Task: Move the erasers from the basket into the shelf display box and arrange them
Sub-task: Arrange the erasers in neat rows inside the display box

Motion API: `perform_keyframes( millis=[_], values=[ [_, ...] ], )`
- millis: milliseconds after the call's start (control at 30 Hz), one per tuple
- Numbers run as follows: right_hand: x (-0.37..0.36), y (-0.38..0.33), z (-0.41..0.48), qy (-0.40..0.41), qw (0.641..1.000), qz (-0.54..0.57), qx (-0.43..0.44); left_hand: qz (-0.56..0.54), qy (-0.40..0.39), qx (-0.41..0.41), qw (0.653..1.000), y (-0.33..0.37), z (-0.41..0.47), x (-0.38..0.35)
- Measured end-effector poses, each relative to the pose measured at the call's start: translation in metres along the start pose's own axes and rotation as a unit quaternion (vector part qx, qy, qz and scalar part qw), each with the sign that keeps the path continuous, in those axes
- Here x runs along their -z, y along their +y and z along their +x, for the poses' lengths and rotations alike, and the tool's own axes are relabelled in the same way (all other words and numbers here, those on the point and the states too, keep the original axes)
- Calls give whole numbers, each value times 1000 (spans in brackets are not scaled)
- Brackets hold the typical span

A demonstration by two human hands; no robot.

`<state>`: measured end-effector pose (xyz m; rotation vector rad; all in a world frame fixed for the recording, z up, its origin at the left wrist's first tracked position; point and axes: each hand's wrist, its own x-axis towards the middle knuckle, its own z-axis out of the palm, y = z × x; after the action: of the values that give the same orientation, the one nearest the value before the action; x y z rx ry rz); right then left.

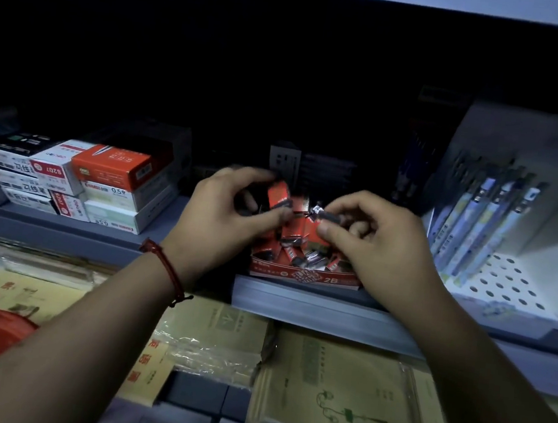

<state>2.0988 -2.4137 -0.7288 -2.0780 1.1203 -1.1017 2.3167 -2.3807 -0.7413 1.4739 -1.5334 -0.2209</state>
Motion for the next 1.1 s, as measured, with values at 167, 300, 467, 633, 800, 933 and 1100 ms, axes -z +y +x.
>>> perform_keyframes(
  millis=[167,300,467,633,800,933,1100],
  values=[
    [-11,-1,17,135,989,41,-49,-18,14,12,1000,5,9,-11],
    [-20,3,27,176,979,41,-96,-43,-7,24,999,6,14,-19],
    [-26,11,32,158,976,19,-148,-10,-42,34,999,1,16,-25],
    [-19,13,23,118,987,2,-106,6,-38,19,999,-2,15,-25],
    [-15,15,16,77,994,-45,-55,2,-17,18,1000,-2,15,-21],
    [-18,15,16,68,993,-89,-32,18,-6,36,999,-1,15,-19],
    [-18,12,20,140,988,-54,-45,53,-2,48,997,-3,16,-16]
  ],
)
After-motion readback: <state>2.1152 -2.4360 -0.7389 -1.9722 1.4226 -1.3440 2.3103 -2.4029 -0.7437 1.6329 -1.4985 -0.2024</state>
